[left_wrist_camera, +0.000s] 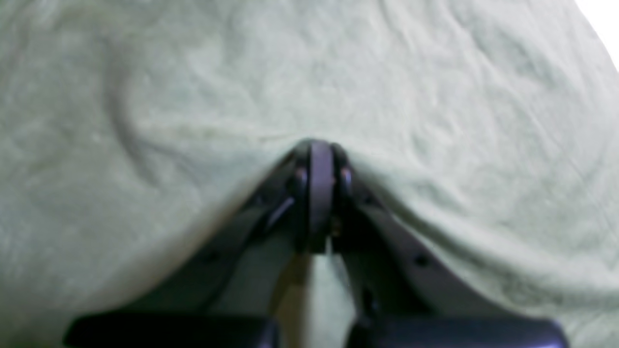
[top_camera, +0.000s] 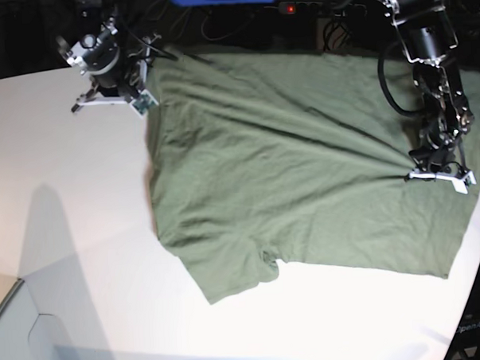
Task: Layout the t-shirt on the table in an organized manner, then fold the t-shirt properly
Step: 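Pull the t-shirt corner with the right gripper away from the left gripper, then grasp the t-shirt side with the right gripper and spread it outward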
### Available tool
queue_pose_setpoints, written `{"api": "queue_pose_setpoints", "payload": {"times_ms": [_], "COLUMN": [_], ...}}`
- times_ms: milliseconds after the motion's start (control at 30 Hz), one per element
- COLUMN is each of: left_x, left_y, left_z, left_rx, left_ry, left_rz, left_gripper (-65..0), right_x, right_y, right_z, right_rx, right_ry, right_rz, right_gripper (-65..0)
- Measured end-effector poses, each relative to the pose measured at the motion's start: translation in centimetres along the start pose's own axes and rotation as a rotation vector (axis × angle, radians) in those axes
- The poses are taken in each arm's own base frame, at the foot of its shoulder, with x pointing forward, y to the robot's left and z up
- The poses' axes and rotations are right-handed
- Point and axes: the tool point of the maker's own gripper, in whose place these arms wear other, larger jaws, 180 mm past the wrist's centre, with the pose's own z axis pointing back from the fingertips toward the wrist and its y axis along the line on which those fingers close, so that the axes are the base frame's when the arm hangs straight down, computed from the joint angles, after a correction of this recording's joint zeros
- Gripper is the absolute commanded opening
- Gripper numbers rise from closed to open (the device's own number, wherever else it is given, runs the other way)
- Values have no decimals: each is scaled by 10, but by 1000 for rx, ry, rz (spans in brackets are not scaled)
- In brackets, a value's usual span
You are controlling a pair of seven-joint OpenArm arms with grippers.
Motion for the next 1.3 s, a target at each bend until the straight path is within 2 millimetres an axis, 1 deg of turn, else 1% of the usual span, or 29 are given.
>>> {"api": "queue_pose_setpoints", "payload": {"times_ms": [67, 133, 167, 233, 300, 367, 400, 433, 467, 500, 533, 600, 667, 733, 800, 867, 933, 1000, 1100, 1167, 1200, 1267, 1300], "left_x": [0, 0, 0, 0, 0, 0, 0, 1, 1, 1, 1, 2, 4, 5, 5, 5, 5, 5, 5, 5, 4, 5, 6], "left_y": [0, 0, 0, 0, 0, 1, 1, 1, 1, 2, 3, 5, 9, 11, 11, 11, 11, 11, 12, 12, 12, 13, 13], "left_z": [0, 0, 0, 0, 0, 0, 0, 0, 1, 1, 1, 1, 2, 2, 2, 2, 2, 2, 2, 2, 2, 2, 2], "left_rx": [-1, 0, 0, 0, 0, 0, 1, 1, 2, 1, 1, 4, 12, 17, 17, 17, 17, 17, 18, 19, 19, 20, 20], "left_ry": [0, 0, -1, -3, -3, -4, -4, -2, -1, -3, -1, -2, 3, 0, 1, 0, 0, 0, 0, 0, 4, 4, 3], "left_rz": [0, 0, 0, -1, -2, -2, -3, -5, -5, -4, -2, -6, -16, -17, -17, -18, -17, -17, -18, -18, -18, -19, -20], "left_gripper": [-648, -648, -648, -648, -648, -648, -648, -648, -648, -648, -648, -648, -648, -648, -648, -648, -648, -648, -648, -648, -648, -648, -648], "right_x": [17, 30, 33, 35, 47, 68, 80, 87, 93, 96, 95, 85, 75, 72, 84, 97, 104, 105, 111, 124, 134, 159, 169], "right_y": [-14, -34, -44, -65, -84, -110, -121, -131, -136, -138, -136, -124, -111, -107, -102, -92, -85, -83, -89, -97, -103, -122, -128], "right_z": [1, 0, -1, -1, -5, -11, -16, -23, -33, -43, -55, -76, -89, -92, -94, -95, -96, -96, -90, -78, -69, -40, -28], "right_rx": [-33, -77, -101, -151, -185, -219, -227, -229, -216, -198, -165, -102, -51, -37, -29, -4, 12, 14, -10, -48, -72, -153, -182], "right_ry": [-43, -79, -79, -43, -34, -44, -50, -45, -38, -22, 0, 56, 98, 108, 69, 22, 5, 5, -13, -51, -90, -190, -234], "right_rz": [1, -12, -23, -40, -48, -64, -72, -81, -86, -91, -95, -98, -98, -100, -110, -120, -127, -127, -125, -121, -125, -122, -125], "right_gripper": [-635, -626, -610, -558, -505, -450, -434, -423, -421, -423, -423, -423, -426, -431, -433, -433, -433, -433, -433, -433, -433, -433, -433]}}
